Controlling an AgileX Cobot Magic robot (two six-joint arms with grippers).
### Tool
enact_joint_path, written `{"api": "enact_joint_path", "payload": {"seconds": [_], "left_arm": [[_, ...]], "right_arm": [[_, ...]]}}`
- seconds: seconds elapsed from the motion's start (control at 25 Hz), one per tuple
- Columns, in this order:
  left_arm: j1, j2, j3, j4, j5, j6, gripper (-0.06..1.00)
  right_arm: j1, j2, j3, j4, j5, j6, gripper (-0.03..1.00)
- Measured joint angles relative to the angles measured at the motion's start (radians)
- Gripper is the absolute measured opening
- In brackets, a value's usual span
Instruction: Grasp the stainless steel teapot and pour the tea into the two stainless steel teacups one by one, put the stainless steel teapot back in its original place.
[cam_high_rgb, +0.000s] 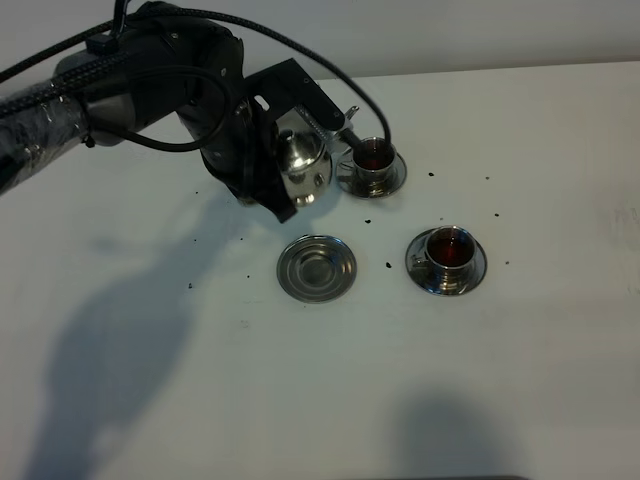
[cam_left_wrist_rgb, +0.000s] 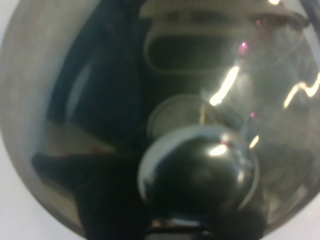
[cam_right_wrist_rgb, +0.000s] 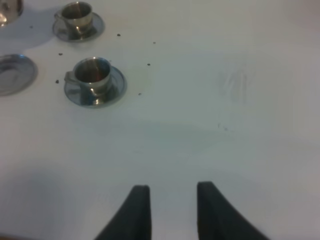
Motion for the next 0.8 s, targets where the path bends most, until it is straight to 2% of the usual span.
{"api": "enact_joint_path", "payload": {"seconds": [0.08,0.2,0.48,0.6,0.8], "left_arm": [[0.0,0.008,0.0,-0.023,0.013,-0.082,0.22],[0.0,0.033,0.0,-0.041,0.025,-0.144,0.22],[0.0,0.083,0.002,-0.128,0.021,-0.16,0.22],[-0.011,0.067,0.002,-0.179,0.053,-0.162,0.22],[-0.075,0.027,0.004,-0.141,0.122,-0.244,0.22]], "right_arm": [[0.0,0.0,0.0,0.0,0.0,0.0,0.22],[0.0,0.0,0.0,0.0,0.0,0.0,0.22],[0.0,0.0,0.0,0.0,0.0,0.0,0.22],[0.0,0.0,0.0,0.0,0.0,0.0,0.22],[0.0,0.0,0.0,0.0,0.0,0.0,0.22]]}}
